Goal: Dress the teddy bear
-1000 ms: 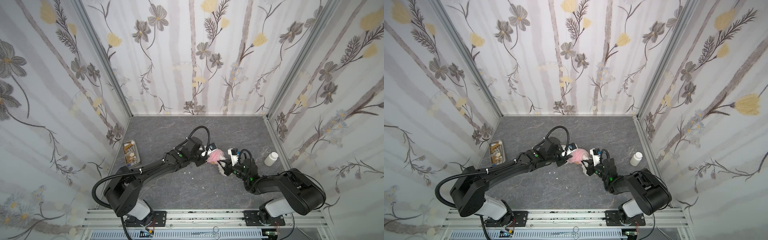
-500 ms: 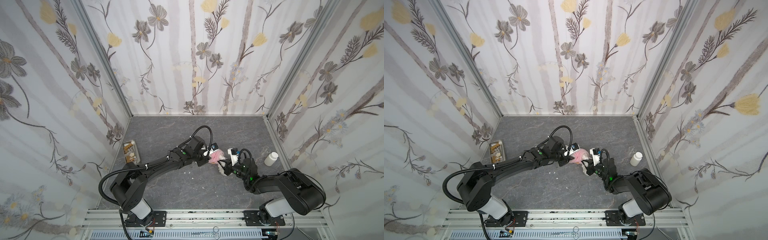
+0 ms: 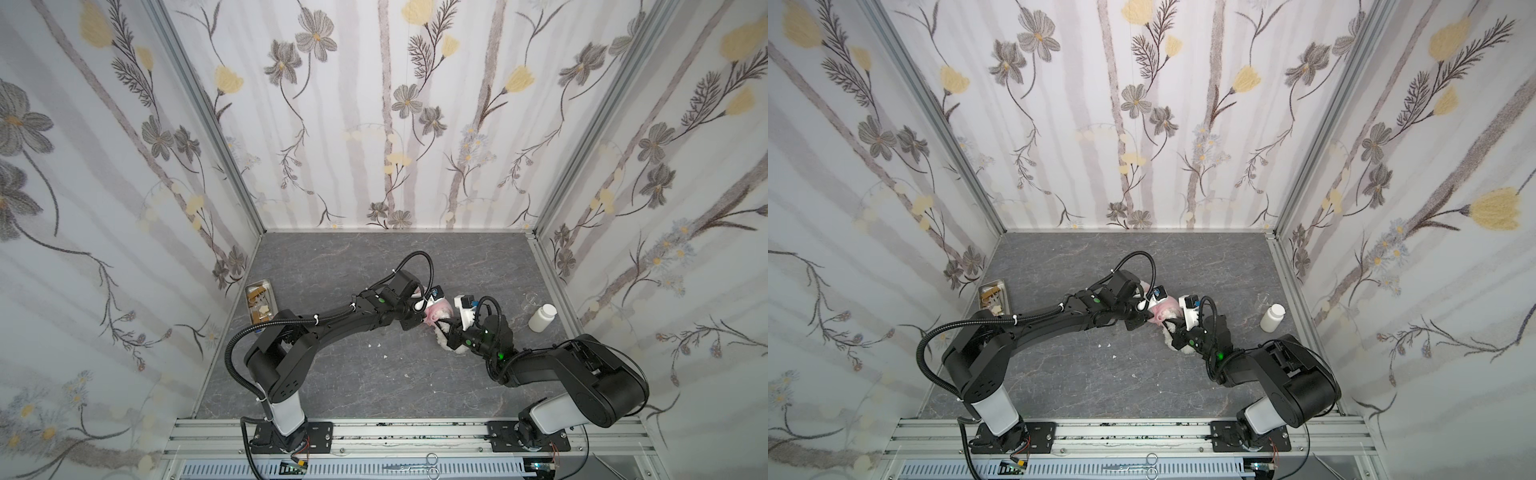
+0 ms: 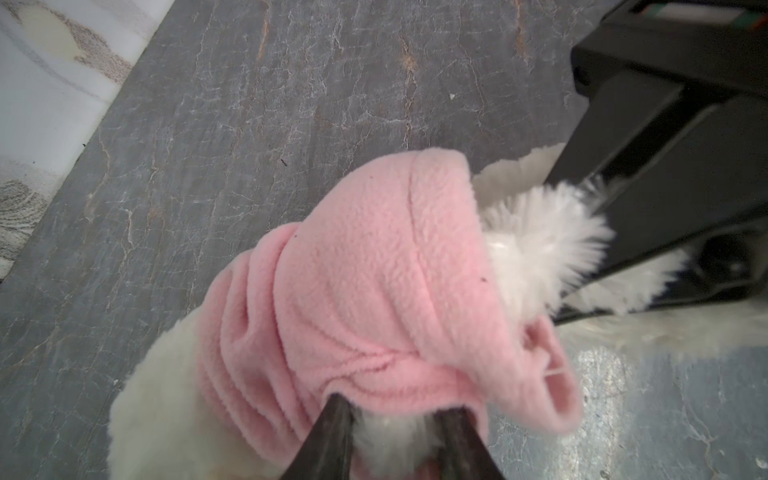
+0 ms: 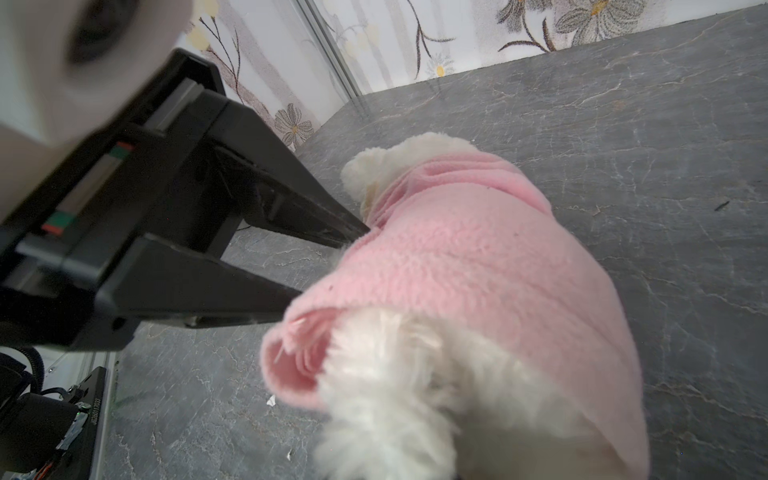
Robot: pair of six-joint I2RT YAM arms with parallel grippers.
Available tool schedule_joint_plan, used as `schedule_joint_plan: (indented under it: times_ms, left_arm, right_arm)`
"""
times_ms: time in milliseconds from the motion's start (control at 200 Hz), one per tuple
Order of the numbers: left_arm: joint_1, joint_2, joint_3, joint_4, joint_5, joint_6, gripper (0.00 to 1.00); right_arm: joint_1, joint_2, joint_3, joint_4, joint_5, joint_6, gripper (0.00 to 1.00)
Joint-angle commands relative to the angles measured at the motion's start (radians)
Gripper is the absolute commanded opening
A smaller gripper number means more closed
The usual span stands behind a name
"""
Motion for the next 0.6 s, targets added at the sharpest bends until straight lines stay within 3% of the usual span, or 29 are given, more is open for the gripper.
schedule_joint_plan:
  times_ms: [0, 85, 225, 340, 595]
  left_arm:
    - [-0.004, 0.032, 0.021, -0.025, -0.010, -0.024, 0.17]
    - [-0.004, 0.027, 0.028, -0.024, -0.005, -0.048, 0.00]
    - [0.000, -0.033, -0.005, -0.004, -0.006, -0.097, 0.00]
    - [0.010, -0.138, -0.114, 0.096, -0.024, -0.115, 0.00]
    - [0.048, -0.218, -0.219, 0.198, -0.126, -0.197, 0.00]
  right_arm:
    - [0.007, 0.005, 0.006, 0.127, -0.066, 0.035, 0.00]
    - [0.005, 0.004, -0.001, 0.127, -0.051, 0.038, 0.00]
    - [-0.034, -0.006, -0.024, 0.101, -0.023, 0.050, 0.00]
    - [-0.074, -0.017, -0.058, 0.100, -0.018, 0.057, 0.00]
    - [-0.083, -0.012, -0.082, 0.144, -0.034, 0.066, 0.00]
